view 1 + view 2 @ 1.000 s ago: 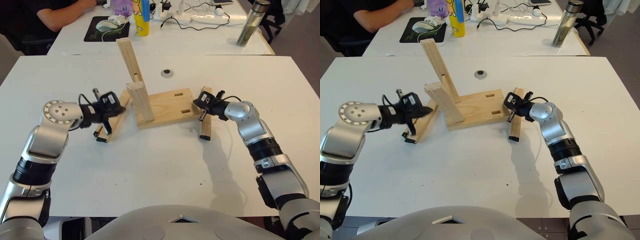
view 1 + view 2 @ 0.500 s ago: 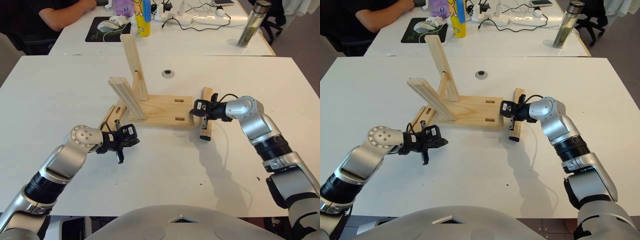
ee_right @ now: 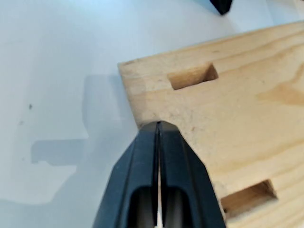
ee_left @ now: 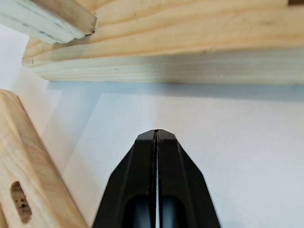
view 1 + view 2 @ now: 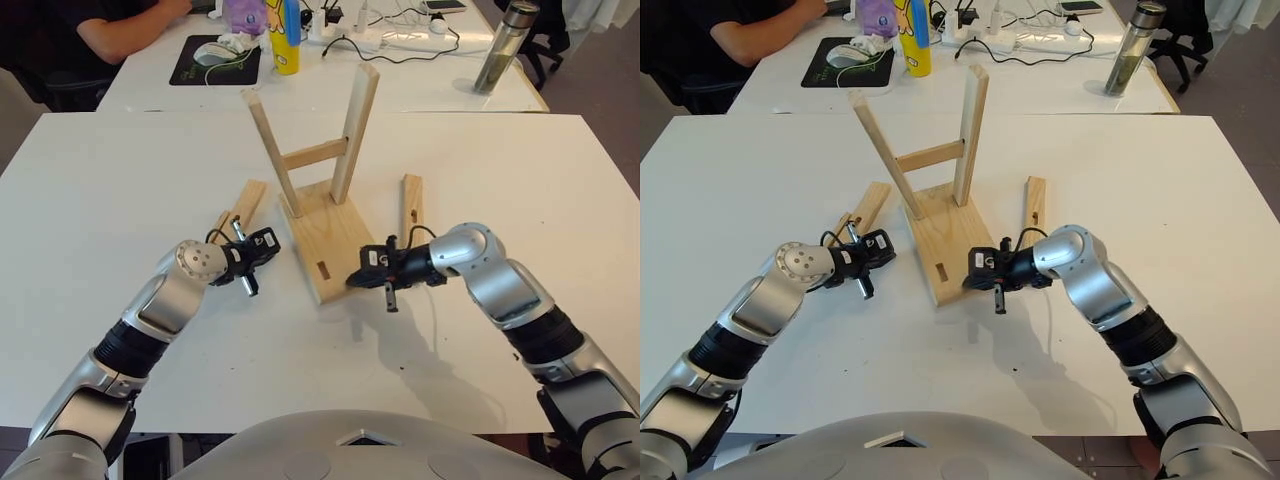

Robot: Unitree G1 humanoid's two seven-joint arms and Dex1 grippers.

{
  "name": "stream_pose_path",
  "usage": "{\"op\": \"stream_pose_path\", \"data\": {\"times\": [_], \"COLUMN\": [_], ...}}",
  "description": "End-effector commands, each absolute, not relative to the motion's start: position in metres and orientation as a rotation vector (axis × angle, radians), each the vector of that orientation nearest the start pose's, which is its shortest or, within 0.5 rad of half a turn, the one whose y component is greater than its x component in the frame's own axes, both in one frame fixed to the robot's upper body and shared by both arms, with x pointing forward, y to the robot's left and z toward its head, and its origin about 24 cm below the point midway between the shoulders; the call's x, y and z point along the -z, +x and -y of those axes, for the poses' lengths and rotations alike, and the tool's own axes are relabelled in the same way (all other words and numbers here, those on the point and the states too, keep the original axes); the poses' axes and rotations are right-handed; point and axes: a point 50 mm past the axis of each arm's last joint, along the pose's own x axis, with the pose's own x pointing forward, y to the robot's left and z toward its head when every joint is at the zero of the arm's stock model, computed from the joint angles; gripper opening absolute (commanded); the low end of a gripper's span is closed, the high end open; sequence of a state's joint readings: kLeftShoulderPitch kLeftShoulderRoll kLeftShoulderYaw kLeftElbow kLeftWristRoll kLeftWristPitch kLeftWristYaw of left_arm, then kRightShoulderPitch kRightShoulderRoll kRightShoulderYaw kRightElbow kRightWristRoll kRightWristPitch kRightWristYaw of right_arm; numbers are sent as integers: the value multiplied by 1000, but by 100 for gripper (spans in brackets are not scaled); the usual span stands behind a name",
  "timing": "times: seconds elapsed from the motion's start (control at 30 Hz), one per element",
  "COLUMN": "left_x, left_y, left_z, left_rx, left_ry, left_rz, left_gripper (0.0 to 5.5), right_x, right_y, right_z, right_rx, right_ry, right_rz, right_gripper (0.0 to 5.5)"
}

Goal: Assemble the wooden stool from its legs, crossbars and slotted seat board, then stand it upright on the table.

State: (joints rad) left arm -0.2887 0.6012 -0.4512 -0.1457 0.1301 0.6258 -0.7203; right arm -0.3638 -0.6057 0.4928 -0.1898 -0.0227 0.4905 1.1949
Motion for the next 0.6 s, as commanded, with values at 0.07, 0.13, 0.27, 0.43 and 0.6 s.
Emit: {"op": "stream_pose_path", "data": {"times": [0.07,0.13,0.27,0.43,0.6], "left_x": [-45,-44,-44,-41,-41], "left_y": [265,266,271,273,281], "left_z": [-147,-147,-141,-138,-130], "left_rx": [881,877,861,843,837], "left_ry": [726,731,710,730,736], "left_rz": [-599,-592,-563,-548,-527], "left_gripper": [1,1,1,1,1], "right_x": [-80,-91,-111,-97,-72], "right_y": [245,251,262,280,280], "right_z": [105,103,122,168,171], "right_rx": [-1441,-1393,-1259,-971,-941], "right_ry": [-535,-471,-353,-530,-622], "right_rz": [-474,-405,-348,-426,-488], "right_gripper": [0,0,0,0,0]}}
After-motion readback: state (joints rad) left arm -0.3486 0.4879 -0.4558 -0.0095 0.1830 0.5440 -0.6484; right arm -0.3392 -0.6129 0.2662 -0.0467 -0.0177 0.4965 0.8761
